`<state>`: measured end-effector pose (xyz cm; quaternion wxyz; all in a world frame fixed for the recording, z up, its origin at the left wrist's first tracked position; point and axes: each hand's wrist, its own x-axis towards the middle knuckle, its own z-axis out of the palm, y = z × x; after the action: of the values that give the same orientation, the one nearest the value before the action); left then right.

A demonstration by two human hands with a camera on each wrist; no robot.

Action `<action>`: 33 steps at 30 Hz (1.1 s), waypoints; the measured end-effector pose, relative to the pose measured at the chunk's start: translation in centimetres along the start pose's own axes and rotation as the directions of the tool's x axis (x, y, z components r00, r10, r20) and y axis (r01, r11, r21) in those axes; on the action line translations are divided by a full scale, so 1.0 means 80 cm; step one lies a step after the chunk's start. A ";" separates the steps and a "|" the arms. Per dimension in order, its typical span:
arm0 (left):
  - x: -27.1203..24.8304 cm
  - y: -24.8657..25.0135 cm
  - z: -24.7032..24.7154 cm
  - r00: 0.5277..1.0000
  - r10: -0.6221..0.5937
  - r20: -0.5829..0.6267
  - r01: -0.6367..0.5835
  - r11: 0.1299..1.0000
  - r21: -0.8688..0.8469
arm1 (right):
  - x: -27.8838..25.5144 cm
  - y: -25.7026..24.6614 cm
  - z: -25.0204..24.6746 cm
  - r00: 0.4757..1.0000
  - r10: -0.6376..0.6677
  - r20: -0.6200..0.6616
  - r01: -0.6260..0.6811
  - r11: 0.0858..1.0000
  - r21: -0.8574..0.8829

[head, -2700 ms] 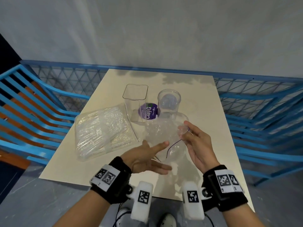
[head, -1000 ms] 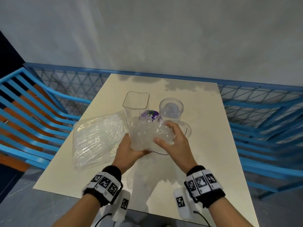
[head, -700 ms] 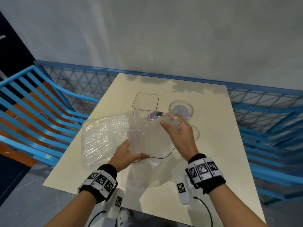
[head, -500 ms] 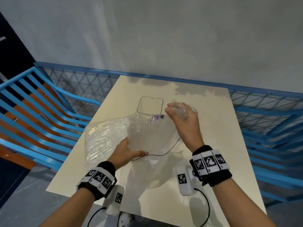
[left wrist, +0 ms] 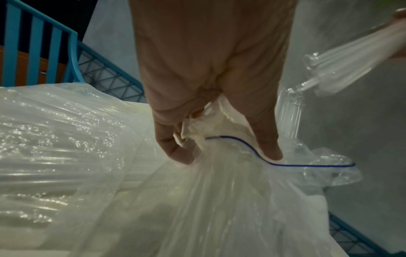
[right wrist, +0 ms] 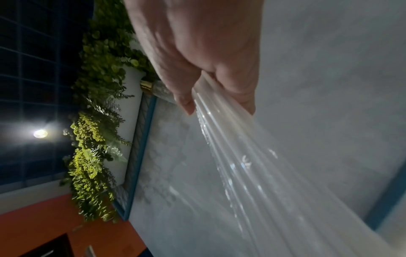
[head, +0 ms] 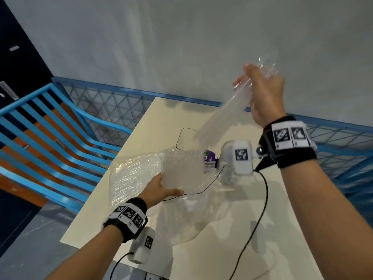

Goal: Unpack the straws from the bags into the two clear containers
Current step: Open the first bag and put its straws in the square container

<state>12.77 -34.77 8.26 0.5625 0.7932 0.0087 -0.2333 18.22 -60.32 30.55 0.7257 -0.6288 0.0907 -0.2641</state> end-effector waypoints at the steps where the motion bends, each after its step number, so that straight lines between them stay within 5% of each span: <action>1: 0.000 0.000 0.000 1.000 -0.007 -0.001 0.007 1.000 0.007 | 0.012 -0.002 0.009 0.999 -0.026 -0.029 0.026 1.000 0.006; 5: 0.001 0.002 0.000 1.000 -0.020 -0.018 0.020 1.000 -0.002 | 0.038 0.030 0.043 0.992 -0.099 -0.074 0.095 0.994 -0.057; 9: -0.004 -0.004 -0.002 0.999 -0.035 -0.028 0.034 0.999 -0.039 | 0.022 0.108 0.060 0.995 -0.083 0.047 0.092 0.965 -0.245; 14: -0.008 -0.015 -0.003 0.998 -0.058 -0.037 0.056 0.997 -0.045 | 0.025 0.191 0.053 0.946 0.312 0.084 -0.231 0.834 -0.501; 17: -0.008 -0.014 -0.001 0.998 -0.048 -0.039 0.047 0.998 -0.036 | 0.027 0.207 0.050 0.862 0.489 0.130 -0.285 0.682 -0.673; 20: -0.007 -0.013 0.000 0.999 -0.038 -0.035 0.037 0.999 -0.034 | 0.031 0.200 0.044 0.800 0.576 0.166 -0.299 0.624 -0.722; 26: -0.009 -0.009 0.002 1.000 -0.015 -0.023 0.014 1.000 -0.021 | 0.034 0.097 0.012 0.962 0.190 0.197 -0.053 0.836 -0.546; 30: -0.008 -0.011 0.005 0.999 -0.006 -0.039 0.006 1.000 -0.011 | -0.030 0.068 -0.034 0.969 0.106 0.223 -0.035 0.953 -0.302; 33: -0.011 -0.010 0.011 0.998 0.020 -0.056 -0.021 1.000 -0.021 | -0.098 0.115 -0.051 0.909 0.261 0.326 -0.122 0.913 -0.389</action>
<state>11.41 -34.99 7.64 0.5728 0.7934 0.0187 -0.2051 12.19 -59.29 19.32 0.6248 -0.7771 0.0609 -0.0455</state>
